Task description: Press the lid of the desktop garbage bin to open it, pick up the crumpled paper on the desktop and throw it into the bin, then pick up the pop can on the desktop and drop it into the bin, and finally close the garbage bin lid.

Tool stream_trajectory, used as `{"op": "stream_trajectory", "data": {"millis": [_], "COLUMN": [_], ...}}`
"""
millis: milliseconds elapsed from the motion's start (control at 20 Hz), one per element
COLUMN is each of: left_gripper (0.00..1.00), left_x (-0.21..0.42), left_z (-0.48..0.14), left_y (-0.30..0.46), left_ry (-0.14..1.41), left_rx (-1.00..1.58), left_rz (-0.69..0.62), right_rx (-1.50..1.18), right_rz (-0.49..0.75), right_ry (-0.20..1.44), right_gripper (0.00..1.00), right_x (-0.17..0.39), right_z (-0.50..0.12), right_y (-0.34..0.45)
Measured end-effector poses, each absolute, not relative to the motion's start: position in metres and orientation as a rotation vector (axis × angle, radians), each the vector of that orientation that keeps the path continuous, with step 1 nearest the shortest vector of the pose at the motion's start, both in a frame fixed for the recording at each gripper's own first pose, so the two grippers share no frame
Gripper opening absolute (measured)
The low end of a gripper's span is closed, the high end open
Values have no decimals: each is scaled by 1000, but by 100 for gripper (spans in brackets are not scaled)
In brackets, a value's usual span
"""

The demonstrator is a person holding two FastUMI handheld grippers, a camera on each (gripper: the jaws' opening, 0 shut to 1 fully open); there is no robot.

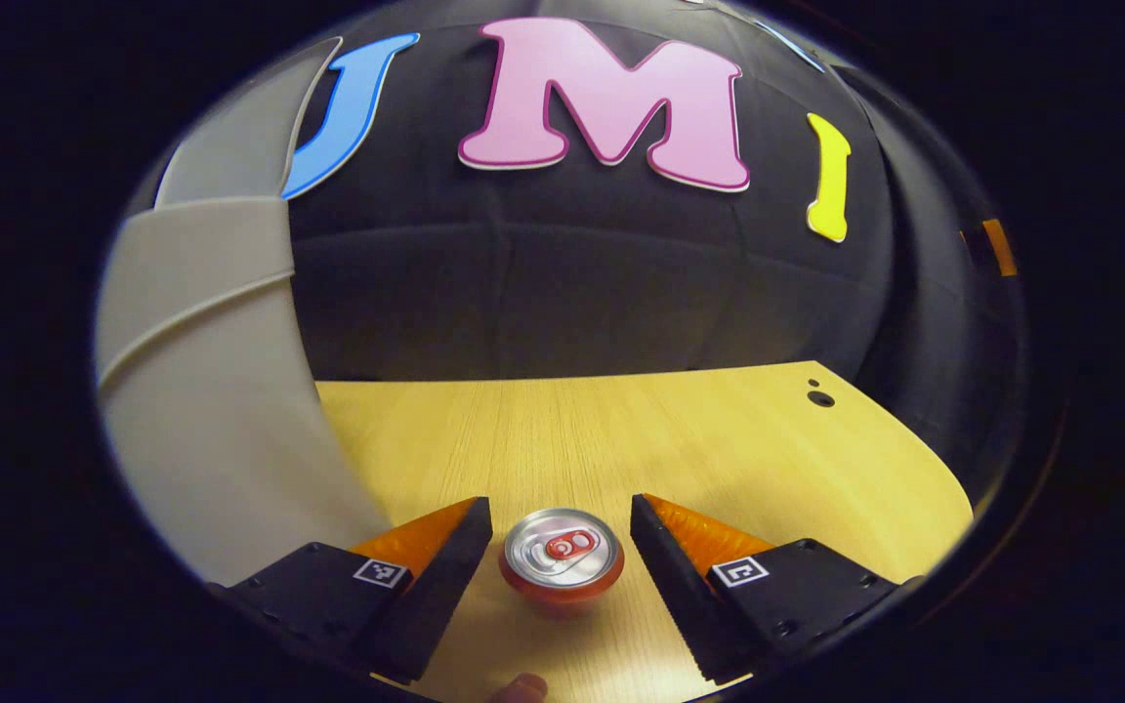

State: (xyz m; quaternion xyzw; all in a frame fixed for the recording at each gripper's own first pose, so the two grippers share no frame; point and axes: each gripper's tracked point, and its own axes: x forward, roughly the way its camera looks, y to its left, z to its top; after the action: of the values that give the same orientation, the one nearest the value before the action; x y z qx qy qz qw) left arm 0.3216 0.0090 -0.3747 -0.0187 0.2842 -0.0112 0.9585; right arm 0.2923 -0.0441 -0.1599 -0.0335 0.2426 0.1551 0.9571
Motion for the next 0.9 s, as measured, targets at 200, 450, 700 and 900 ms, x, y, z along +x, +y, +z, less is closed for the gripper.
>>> {"op": "stream_trajectory", "data": {"millis": [200,450,700,900], "left_gripper": [97,88,87,87], "left_x": [312,312,307,297], "left_z": [-413,-392,-337,-264], "left_y": [9,3,-3,4], "left_ry": [691,656,565,452], "left_rx": [-37,-22,0,-2], "left_rz": [-25,-57,-91,-101], "right_rx": [-50,-33,-29,-22], "right_rz": [319,320,316,318], "right_ry": [514,530,509,481], "right_gripper": [97,96,96,96], "right_x": [295,289,281,270], "right_z": [-169,-174,-164,-151], "right_y": [-42,-37,-36,-28]}}
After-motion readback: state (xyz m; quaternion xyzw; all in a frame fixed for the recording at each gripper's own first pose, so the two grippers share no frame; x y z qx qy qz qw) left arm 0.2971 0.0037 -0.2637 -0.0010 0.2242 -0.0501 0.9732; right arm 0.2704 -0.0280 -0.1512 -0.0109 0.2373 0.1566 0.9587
